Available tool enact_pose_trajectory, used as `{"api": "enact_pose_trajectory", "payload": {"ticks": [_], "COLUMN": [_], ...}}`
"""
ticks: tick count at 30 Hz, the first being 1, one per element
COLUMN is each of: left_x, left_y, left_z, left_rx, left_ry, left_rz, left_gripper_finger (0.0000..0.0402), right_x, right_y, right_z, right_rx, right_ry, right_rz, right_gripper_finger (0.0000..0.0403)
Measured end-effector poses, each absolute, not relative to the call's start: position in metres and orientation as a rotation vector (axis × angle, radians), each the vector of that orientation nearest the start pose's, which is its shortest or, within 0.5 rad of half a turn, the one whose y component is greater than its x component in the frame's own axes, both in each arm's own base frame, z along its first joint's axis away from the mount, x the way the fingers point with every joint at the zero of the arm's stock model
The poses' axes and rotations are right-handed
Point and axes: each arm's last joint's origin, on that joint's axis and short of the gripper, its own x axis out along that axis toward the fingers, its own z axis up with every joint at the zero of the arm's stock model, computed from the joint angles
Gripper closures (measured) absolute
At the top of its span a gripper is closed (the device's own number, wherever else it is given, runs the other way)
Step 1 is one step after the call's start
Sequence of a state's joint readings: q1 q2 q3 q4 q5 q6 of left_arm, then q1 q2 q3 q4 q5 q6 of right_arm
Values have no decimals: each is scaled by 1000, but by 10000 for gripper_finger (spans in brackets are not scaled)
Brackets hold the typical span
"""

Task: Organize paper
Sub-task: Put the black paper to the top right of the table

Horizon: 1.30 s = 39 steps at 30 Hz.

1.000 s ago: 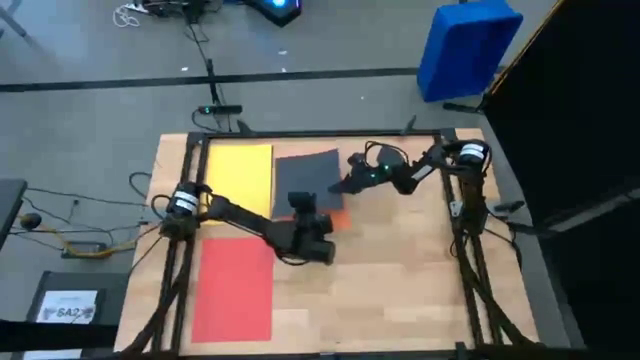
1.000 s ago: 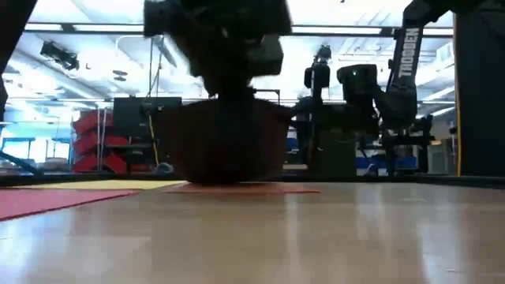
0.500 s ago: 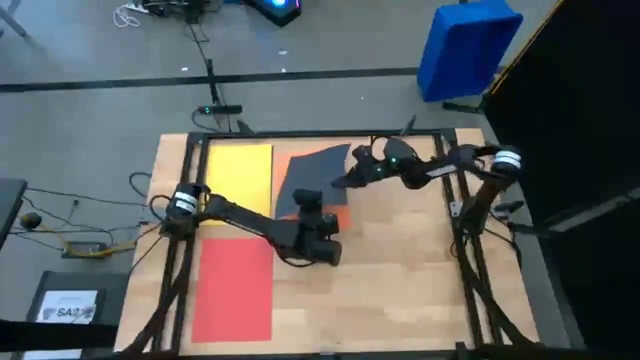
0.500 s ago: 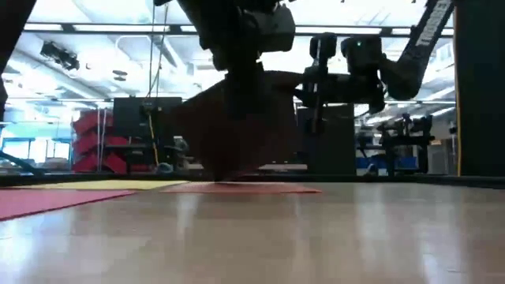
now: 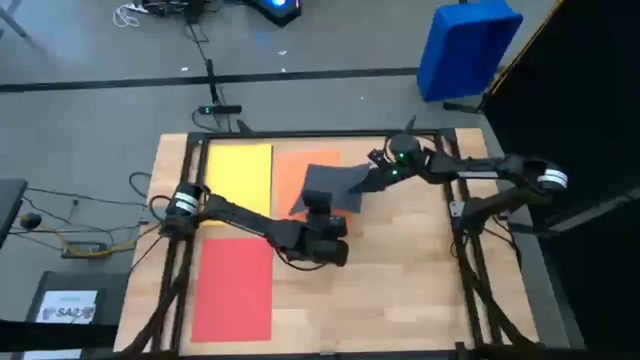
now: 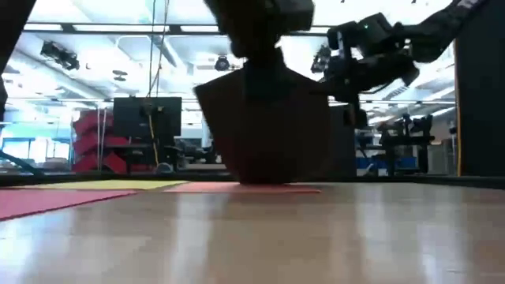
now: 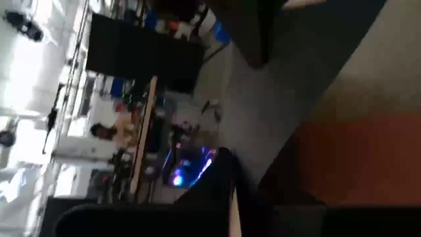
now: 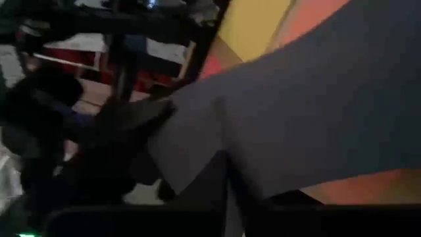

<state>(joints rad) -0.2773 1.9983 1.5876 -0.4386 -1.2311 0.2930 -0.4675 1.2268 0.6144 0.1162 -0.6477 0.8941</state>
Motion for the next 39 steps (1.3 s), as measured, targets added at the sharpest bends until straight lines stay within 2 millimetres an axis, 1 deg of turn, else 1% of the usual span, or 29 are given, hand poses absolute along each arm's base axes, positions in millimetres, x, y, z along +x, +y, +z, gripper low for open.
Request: {"api": "enact_pose_trajectory", "payload": {"ticks": [5,9,12,16,20,25,30,35,39], "left_x": [428,429,429,429,428,427,427,428,428], "left_y": [-102,-107,-110,-115,-119,-122,-122,-123,-124], "left_z": [254,256,255,256,255,255,255,254,254], "left_rx": [883,883,877,864,868,873,872,858,841], "left_ry": [724,705,698,683,681,682,682,676,671], "left_rz": [717,673,643,609,596,590,588,538,503], "left_gripper_finger": [402,402,402,402,402,402,402,402,402], "right_x": [209,193,181,167,153,139,134,131,126], "right_y": [-87,-77,-70,-62,-54,-47,-38,-26,-16], "right_z": [225,231,236,247,254,254,253,247,242], "right_rx": [1133,1149,1170,1196,1204,1186,1187,1235,1263], "right_ry": [536,592,628,610,611,654,715,836,951], "right_rz": [-73,-93,-63,-17,7,6,31,39,23], "right_gripper_finger": [403,403,403,400,382,332,258,185,143]}}
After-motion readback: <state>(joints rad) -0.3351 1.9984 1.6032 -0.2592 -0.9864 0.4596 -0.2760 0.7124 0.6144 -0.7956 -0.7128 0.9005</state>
